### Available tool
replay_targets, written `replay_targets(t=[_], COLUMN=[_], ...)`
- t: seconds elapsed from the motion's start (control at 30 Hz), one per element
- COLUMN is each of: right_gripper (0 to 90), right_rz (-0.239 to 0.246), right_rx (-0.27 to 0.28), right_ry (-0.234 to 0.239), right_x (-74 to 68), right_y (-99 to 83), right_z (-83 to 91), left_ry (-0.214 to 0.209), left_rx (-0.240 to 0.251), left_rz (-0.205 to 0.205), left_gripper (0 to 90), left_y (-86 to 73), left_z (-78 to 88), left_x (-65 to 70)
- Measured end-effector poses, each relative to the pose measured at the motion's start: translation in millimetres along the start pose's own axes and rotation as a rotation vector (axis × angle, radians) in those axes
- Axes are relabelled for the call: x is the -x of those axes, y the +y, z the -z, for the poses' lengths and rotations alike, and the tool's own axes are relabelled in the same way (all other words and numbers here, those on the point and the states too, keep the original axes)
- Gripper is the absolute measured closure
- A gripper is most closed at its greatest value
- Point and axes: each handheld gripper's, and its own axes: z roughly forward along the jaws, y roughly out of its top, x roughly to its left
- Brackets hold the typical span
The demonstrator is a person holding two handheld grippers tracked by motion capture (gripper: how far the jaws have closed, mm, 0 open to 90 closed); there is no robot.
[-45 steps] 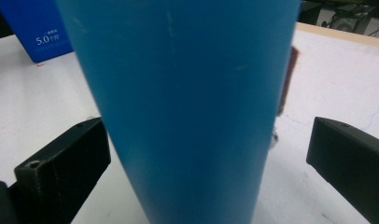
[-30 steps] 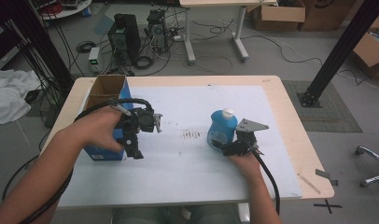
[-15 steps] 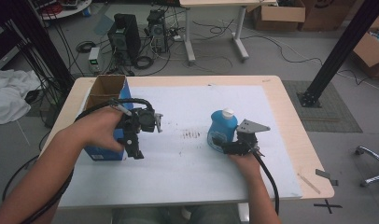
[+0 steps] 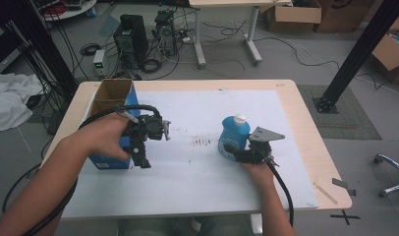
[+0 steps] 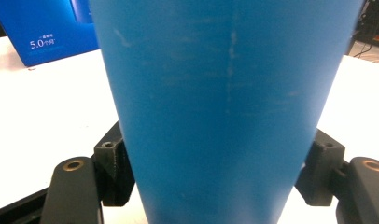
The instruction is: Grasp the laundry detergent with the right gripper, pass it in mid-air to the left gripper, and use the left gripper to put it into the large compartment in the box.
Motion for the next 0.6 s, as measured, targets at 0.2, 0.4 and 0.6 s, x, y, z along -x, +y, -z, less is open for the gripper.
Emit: replay_targets(t=[0.2,0.4,0.6], right_gripper=[33.8,37.0,41.8], right_rz=[0.01,0.019,0.026], right_rx=[-0.003,-0.003,0.005], right_ry=[-0.005,-0.015,-0.008], right_x=[-1.0,-1.9,-3.3], right_y=[-0.2,-0.7,-0.9], right_z=[-0.1,0.4,1.0], left_ry=[-0.002,-0.006,-0.003], left_rx=[-0.004,-0.014,-0.011], left_rz=[-0.001,0.001,0.003], left_gripper=[0.1,0.1,0.1], left_y=[0.9,0.5,-0.3], left_z=[-0.6,-0.7,-1.4], left_x=[-0.5,-0.4,-1.1])
